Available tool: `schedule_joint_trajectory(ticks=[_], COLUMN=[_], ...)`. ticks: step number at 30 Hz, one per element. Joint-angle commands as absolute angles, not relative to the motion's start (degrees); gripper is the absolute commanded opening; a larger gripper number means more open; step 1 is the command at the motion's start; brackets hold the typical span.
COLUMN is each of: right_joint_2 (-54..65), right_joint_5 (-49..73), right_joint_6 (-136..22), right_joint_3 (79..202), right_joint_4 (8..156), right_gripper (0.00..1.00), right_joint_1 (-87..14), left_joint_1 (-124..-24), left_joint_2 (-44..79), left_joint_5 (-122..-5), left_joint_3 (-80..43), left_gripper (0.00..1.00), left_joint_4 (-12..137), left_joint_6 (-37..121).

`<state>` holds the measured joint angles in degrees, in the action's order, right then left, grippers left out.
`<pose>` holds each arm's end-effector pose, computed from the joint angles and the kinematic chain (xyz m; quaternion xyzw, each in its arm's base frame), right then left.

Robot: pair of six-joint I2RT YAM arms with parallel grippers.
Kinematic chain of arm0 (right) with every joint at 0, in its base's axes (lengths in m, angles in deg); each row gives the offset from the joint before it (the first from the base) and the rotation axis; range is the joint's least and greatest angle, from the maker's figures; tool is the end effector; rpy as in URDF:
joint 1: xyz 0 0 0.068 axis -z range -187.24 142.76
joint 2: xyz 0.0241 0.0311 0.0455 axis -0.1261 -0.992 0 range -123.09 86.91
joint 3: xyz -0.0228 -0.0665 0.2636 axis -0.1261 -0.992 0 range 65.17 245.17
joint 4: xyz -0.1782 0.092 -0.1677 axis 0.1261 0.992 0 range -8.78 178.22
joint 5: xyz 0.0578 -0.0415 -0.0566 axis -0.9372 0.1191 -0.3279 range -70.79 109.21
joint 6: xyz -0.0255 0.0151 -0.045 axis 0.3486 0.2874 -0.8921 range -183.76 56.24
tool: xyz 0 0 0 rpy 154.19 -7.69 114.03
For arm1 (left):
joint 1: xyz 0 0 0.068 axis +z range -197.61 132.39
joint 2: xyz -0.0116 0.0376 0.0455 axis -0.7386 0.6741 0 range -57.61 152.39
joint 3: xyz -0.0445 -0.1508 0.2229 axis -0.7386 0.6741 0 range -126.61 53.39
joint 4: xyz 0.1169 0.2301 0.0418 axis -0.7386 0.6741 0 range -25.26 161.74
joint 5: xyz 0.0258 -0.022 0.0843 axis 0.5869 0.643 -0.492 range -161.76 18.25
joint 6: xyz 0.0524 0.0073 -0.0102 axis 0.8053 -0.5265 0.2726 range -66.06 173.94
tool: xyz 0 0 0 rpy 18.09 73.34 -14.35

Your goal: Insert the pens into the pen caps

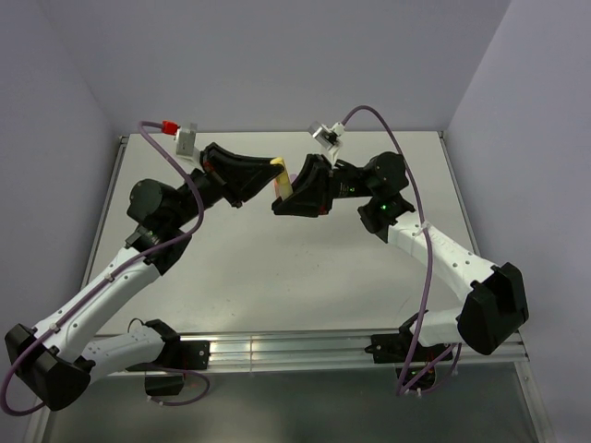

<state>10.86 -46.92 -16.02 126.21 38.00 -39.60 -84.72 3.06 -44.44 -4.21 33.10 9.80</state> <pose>0.2244 0.1807 0.4060 -0.4064 0.4891 0.6771 0.3703 0.1746 -0.1525 0.4409 0.1722 0.5078 -0.6355 0.5556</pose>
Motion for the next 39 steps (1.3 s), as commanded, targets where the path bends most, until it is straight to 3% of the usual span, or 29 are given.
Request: schedule_joint_trajectory(ticks=[1, 39], right_joint_2=[11.76, 12.11], right_joint_5=[-33.17, -32.03], right_joint_6=[-14.90, -19.46], right_joint_3=[133.72, 144.36], right_joint_4=[38.59, 44.57], right_gripper=[0.00, 0.00], right_joint_1=[-39.06, -38.97], left_joint_1=[-89.45, -93.14], left_joint_2=[5.59, 10.16], left_joint_5=[-26.14, -24.64], left_joint_3=[-0.66, 10.68], left_gripper=[0.00, 0.00], left_joint_4=[49.62, 38.73], left_joint_6=[13.85, 8.59])
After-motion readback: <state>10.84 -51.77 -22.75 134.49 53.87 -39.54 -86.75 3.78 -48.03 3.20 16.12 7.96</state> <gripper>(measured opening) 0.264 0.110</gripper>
